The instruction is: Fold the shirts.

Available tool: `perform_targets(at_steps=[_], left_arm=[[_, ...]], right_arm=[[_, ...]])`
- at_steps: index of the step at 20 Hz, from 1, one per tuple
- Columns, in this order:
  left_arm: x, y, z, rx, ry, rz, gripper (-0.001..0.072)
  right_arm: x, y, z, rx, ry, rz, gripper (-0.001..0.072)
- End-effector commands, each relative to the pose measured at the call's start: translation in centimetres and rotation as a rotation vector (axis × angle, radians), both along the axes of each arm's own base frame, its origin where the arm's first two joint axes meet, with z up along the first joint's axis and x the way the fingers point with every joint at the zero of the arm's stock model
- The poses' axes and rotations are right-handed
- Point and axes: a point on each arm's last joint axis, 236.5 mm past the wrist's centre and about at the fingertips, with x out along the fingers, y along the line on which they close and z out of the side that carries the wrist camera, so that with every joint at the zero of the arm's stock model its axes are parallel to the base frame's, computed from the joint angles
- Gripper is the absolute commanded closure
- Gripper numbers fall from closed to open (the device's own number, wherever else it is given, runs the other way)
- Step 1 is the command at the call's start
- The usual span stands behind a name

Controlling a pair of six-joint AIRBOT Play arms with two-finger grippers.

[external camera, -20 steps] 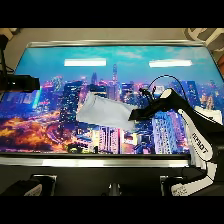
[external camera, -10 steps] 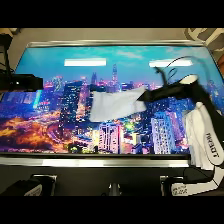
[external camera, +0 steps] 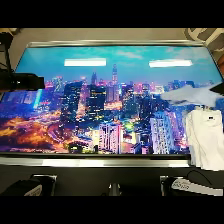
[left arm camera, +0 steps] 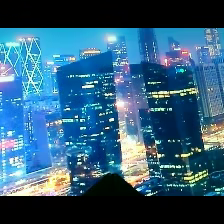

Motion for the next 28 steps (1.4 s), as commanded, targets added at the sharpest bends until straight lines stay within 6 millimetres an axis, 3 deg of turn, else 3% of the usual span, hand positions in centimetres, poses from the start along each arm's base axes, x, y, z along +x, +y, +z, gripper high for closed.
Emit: perform_targets(at_steps=[1, 6, 9, 11, 16, 18, 22, 23, 25, 28], left_arm=[[-0.1, -0.7, 0.1, -0.011, -0.003, -0.016, 0.0678], [0.5, -2.1, 0.9, -0.023, -0.052, -0.044, 0.0679], [0.8, -3.1, 1.4, -0.029, -0.081, -0.066, 0.0678], [0.8, -3.7, 1.6, -0.032, -0.089, -0.079, 0.0679], [0.6, -5.0, 2.2, -0.086, -0.101, -0.098, 0.0678], [0.7, -5.2, 2.3, -0.095, -0.107, -0.100, 0.0678], [0.3, -5.4, 2.9, -0.111, -0.117, -0.104, 0.0678], [0.3, -5.4, 3.1, -0.112, -0.121, -0.104, 0.0678], [0.2, -5.4, 3.3, -0.112, -0.125, -0.104, 0.0678], [0.2, -5.3, 4.0, -0.115, -0.143, -0.105, 0.0679]], right_arm=[[-5.4, -4.6, 2.4, -0.022, 0.019, -0.142, 0.0691], [-11.5, -7.5, 3.2, -0.091, 0.097, -0.276, 0.0691], [-16.3, -10.6, 1.4, -0.235, 0.285, -0.402, 0.0691], [-18.8, -11.4, -0.4, -0.270, 0.402, -0.445, 0.0691], [-22.2, -7.9, -8.1, -0.101, 0.614, -0.395, 0.0690], [-23.2, -7.4, -10.5, -0.083, 0.667, -0.377, 0.0690], [-24.9, -7.8, -13.0, -0.108, 0.740, -0.385, 0.0689], [-24.9, -7.8, -13.4, -0.109, 0.740, -0.388, 0.0631], [-24.7, -7.6, -13.9, -0.101, 0.730, -0.375, 0.0095], [-22.8, -9.7, -12.4, -0.194, 0.619, -0.357, 0.0062]])
